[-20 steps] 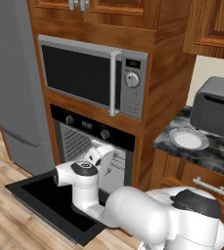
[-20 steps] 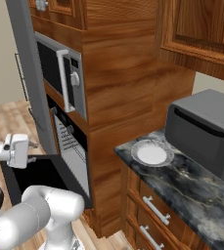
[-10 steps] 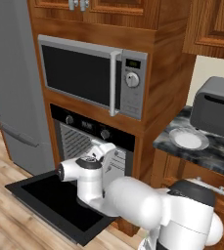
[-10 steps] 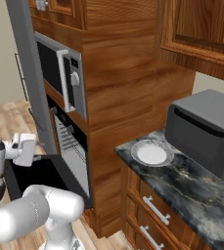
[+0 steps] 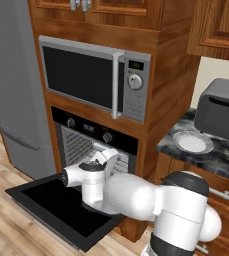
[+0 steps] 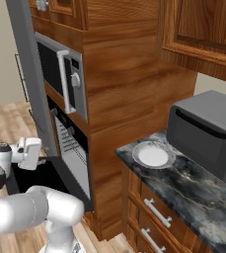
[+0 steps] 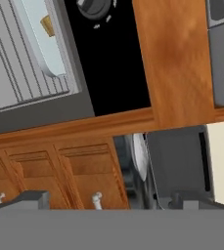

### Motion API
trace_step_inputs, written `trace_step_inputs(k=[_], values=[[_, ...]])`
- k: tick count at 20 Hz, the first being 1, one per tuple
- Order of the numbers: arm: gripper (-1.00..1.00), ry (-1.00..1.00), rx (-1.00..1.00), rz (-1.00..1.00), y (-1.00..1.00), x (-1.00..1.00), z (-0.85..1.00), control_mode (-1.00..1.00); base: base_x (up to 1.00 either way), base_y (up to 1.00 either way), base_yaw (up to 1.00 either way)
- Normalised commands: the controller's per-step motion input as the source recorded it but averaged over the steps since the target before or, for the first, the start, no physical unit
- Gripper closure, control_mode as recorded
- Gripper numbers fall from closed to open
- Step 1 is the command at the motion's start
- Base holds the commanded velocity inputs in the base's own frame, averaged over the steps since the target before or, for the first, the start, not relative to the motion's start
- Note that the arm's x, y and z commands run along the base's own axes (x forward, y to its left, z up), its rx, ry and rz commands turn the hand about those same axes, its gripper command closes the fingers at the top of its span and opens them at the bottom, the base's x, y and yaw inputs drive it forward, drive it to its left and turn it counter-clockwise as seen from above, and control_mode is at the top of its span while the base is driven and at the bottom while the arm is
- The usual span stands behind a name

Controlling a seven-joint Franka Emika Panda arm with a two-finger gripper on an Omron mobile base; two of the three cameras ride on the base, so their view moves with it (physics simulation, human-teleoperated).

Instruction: Take the baked cake out of the oven and place it on the plate for cooling. Then close the oven door.

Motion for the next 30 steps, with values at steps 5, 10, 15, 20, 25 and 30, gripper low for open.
trace_step_inputs(k=[5,10,15,20,25,30], values=[[-1.00,0.00,0.00,0.00,0.00,0.25,-0.17,-1.00,0.00,0.00,0.00],[-1.00,0.00,0.00,0.00,0.00,0.32,-0.18,-1.00,0.00,0.00,0.00],[-1.00,0.00,0.00,0.00,0.00,0.32,-0.19,-1.00,0.00,0.00,0.00],[-1.00,0.00,0.00,0.00,0.01,0.36,-0.28,-1.00,0.00,0.00,0.00],[-1.00,0.00,0.00,0.00,0.01,0.26,-0.24,-1.00,0.00,0.00,0.00],[-1.00,0.00,0.00,0.00,0.08,0.18,-0.23,-1.00,0.00,0.00,0.00]])
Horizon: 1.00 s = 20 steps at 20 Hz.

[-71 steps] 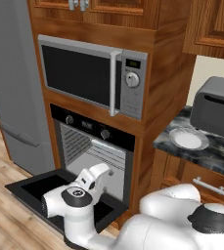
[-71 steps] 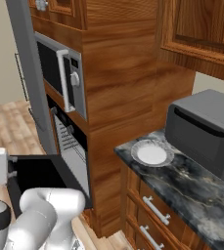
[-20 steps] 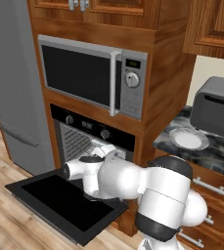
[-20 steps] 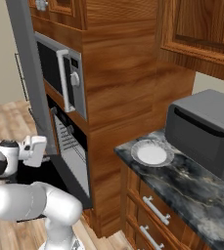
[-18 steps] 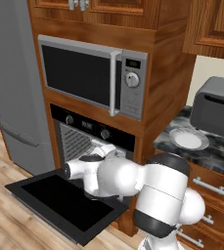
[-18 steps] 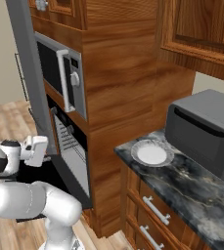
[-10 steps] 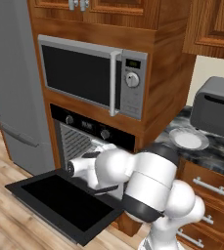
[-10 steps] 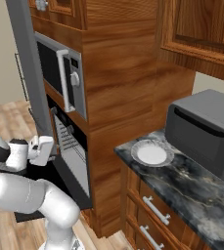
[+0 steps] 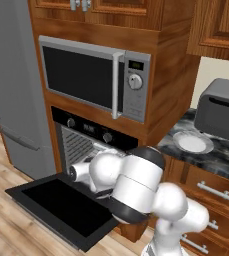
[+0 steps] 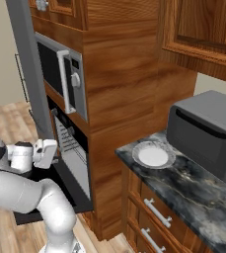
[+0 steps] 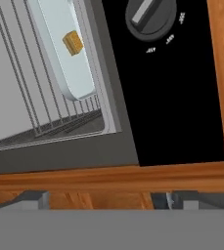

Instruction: Take the baked cake out of the oven and place it on the plate for cooling. Then close the oven door.

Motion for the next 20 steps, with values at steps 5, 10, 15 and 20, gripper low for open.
trace_step_inputs(k=[5,10,15,20], values=[[-1.00,0.00,0.00,0.00,0.12,0.15,-0.27,-1.00,0.00,0.00,0.00],[-1.00,0.00,0.00,0.00,0.04,0.24,-0.14,-1.00,0.00,0.00,0.00],[-1.00,0.00,0.01,0.00,0.00,0.27,-0.03,-1.00,0.00,0.00,0.00],[-1.00,0.00,0.01,0.00,0.00,0.14,-0.02,-1.00,0.00,0.00,0.00]])
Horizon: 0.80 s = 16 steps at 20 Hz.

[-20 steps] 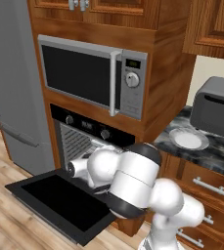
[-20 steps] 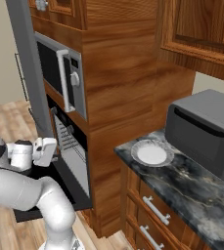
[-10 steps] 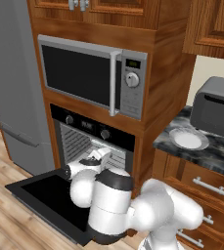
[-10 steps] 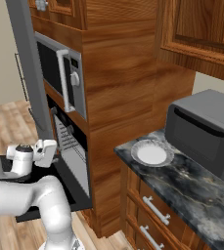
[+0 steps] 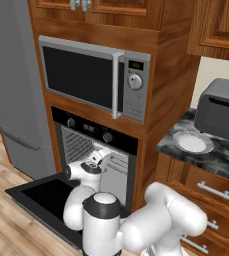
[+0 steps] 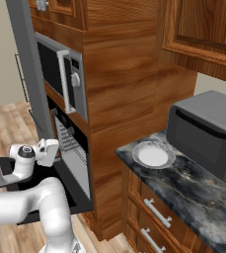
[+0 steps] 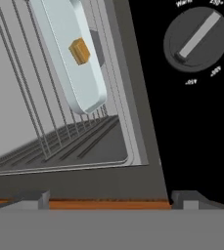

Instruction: Take the baked cake out of the oven and place it on the plate for cooling. Then close the oven door.

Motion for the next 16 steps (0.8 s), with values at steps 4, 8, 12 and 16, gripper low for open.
trace_step_inputs(k=[4,8,12,16], values=[[-1.00,0.00,0.00,0.00,0.00,0.17,-0.13,-1.00,0.00,0.00,0.00],[-1.00,0.00,0.00,0.00,0.00,0.29,-0.16,-1.00,0.00,0.00,0.00],[-1.00,0.00,0.01,0.00,0.00,0.32,-0.08,-1.00,0.00,0.00,0.00],[-1.00,0.00,0.00,0.00,0.00,0.28,-0.22,-1.00,0.00,0.00,0.00]])
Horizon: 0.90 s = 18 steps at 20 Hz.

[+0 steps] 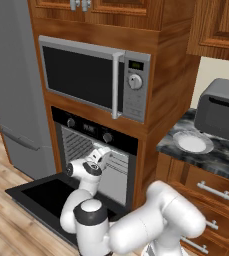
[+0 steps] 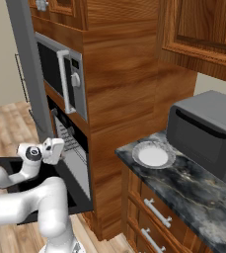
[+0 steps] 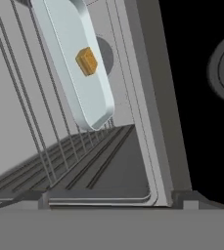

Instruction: Take the baked cake out of the oven and place it on the plate for cooling. Then close the oven door.

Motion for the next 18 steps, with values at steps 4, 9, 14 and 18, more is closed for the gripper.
trace_step_inputs(k=[4,9,14,18], values=[[-1.00,0.00,0.00,0.00,0.00,0.32,-0.38,-1.00,0.00,0.00,0.00],[-1.00,0.00,0.00,0.00,0.00,0.34,-0.41,-1.00,0.00,0.00,0.00],[-1.00,0.00,0.00,0.00,0.00,0.33,-0.37,-1.00,0.00,0.00,0.00],[-1.00,0.00,0.00,0.00,0.00,0.35,-0.39,-1.00,0.00,0.00,0.00]])
